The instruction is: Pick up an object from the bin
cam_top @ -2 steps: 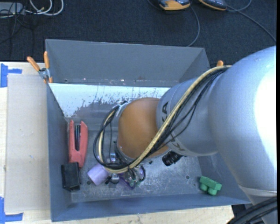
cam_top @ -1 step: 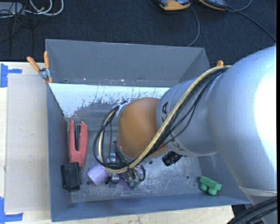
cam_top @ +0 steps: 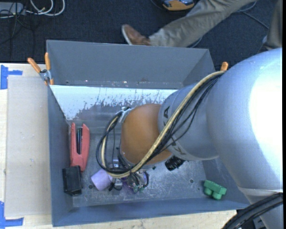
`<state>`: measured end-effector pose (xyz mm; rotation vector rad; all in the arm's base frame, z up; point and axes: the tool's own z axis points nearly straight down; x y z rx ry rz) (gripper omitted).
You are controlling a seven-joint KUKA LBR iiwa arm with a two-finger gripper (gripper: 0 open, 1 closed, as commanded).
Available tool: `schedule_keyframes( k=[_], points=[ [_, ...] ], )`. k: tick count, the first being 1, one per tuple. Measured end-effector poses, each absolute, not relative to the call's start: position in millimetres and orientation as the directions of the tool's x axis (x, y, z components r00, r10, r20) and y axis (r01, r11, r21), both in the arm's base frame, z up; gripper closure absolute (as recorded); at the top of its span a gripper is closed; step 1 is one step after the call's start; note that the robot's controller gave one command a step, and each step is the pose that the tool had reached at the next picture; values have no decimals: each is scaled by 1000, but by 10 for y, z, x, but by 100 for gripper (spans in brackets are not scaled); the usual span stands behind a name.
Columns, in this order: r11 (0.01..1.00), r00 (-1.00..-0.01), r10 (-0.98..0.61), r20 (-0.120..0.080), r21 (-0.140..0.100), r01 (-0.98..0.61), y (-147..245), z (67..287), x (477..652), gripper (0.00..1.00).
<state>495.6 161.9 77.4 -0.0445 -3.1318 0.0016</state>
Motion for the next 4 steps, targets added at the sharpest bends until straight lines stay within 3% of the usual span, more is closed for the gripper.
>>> schedule_keyframes(
  k=[1,2,3,4],
  points=[
    [1000,-1000,25,17,-5,25,1625,1228,4894,100],
    [1000,-1000,30,2,1,30,1587,1263,5039,100],
    [1000,-999,31,26,-7,31,1576,1461,4963,100],
    [1000,-1000,19,3,0,19,1742,1803,5286,100]
  ],
)
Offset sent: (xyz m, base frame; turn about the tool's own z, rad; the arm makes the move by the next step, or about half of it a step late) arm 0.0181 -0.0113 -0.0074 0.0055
